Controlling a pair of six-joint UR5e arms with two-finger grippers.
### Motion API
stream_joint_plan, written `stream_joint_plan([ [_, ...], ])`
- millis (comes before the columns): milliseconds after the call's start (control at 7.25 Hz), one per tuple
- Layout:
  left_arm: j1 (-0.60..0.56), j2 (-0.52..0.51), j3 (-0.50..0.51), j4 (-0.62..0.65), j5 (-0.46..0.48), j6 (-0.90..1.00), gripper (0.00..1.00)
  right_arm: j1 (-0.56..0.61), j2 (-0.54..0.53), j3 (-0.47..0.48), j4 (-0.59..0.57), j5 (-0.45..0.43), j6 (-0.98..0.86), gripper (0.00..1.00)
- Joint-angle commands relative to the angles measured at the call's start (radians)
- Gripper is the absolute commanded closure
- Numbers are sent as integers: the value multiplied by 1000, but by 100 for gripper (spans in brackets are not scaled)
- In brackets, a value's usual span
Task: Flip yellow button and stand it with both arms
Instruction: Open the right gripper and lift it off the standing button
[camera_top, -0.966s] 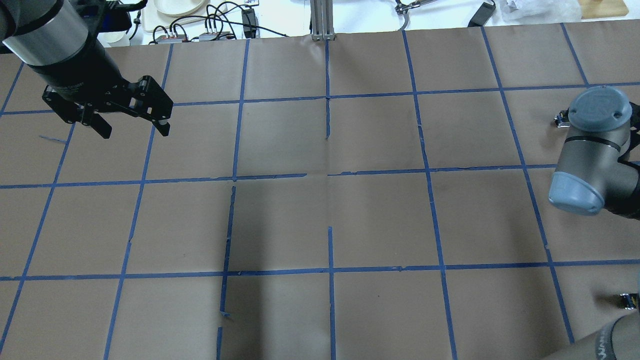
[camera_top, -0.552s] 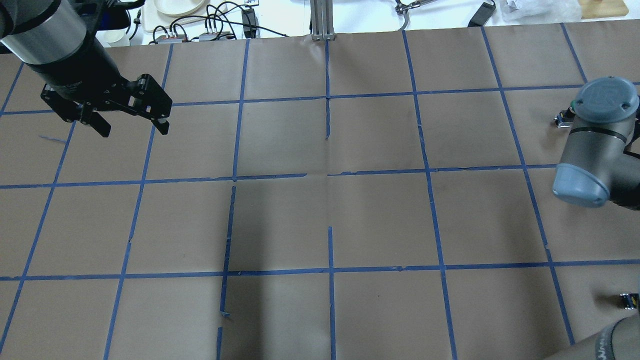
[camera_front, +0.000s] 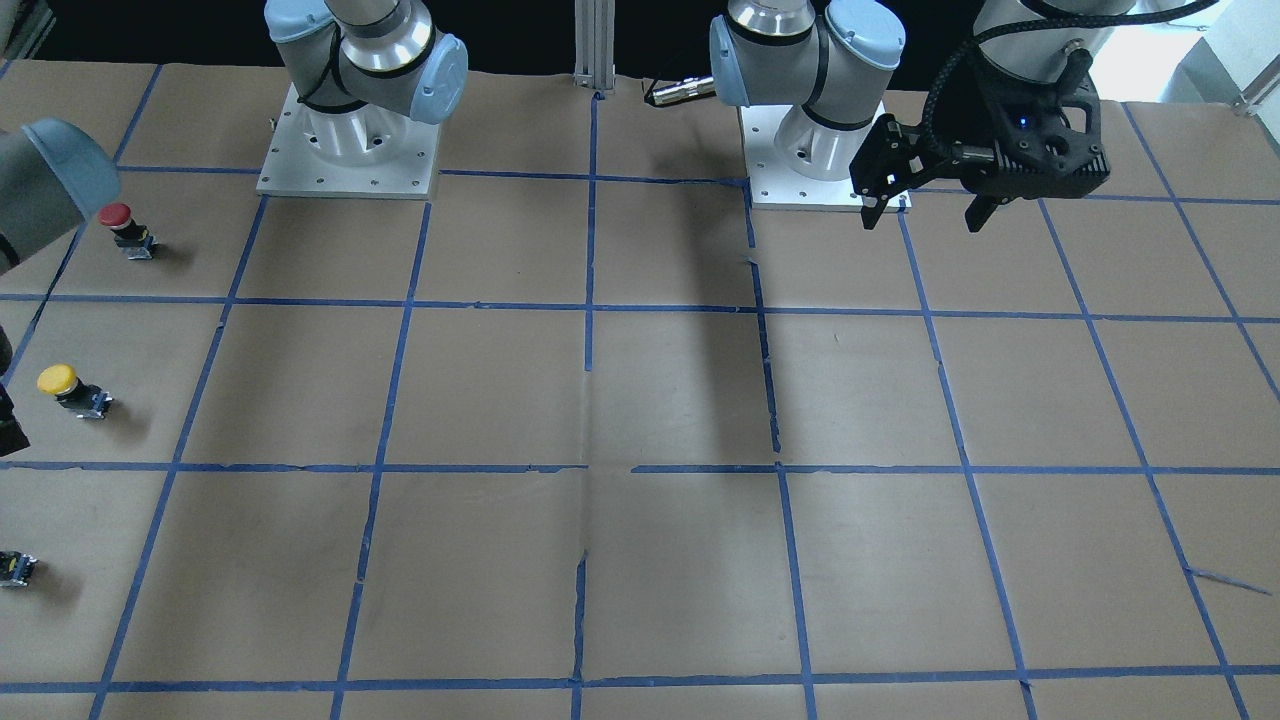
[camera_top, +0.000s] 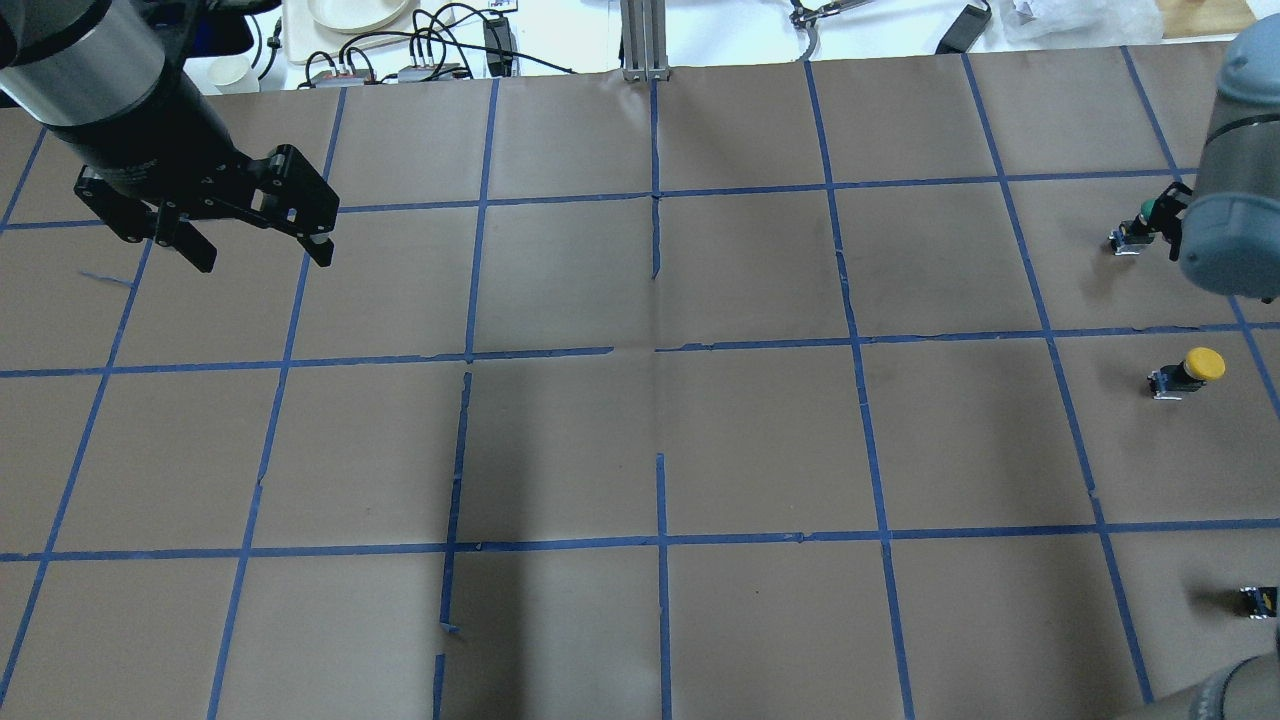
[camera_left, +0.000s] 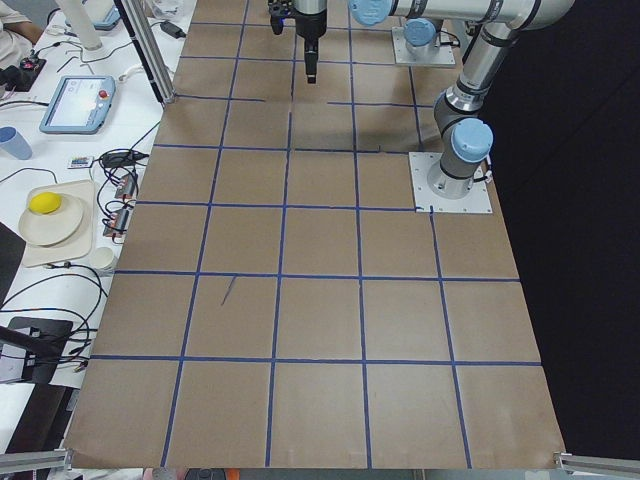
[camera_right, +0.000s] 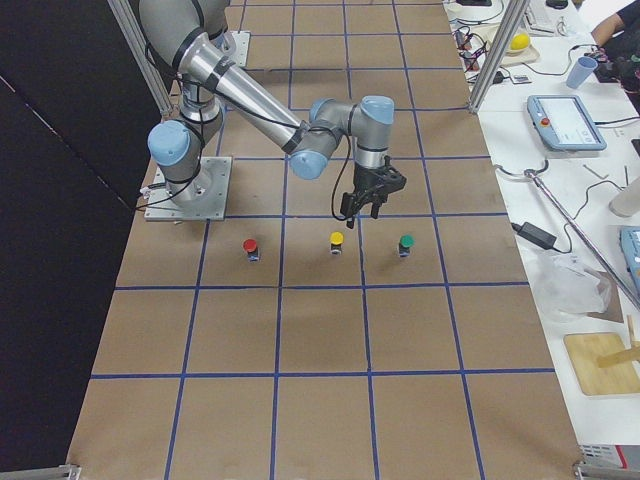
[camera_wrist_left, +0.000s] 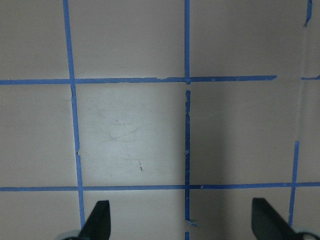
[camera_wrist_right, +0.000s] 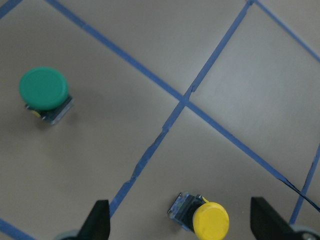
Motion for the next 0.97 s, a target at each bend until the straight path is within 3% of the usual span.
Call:
stream_joint_plan([
  [0, 2, 3, -1, 0, 2, 5, 0, 22, -85, -143, 352, 153, -2, 0],
  [276, 4, 5, -2, 0, 2, 3, 0, 172, -134, -188, 535, 196, -6, 0],
  [414, 4, 5, -2, 0, 2, 3, 0, 265, -140, -195, 506, 212, 3, 0],
  [690, 4, 5, -5, 0, 0, 2, 0, 398, -223, -215, 608, 261, -129, 0],
  [828, 4, 5, -5, 0, 0, 2, 0, 435, -240, -225, 642, 344, -205, 0],
])
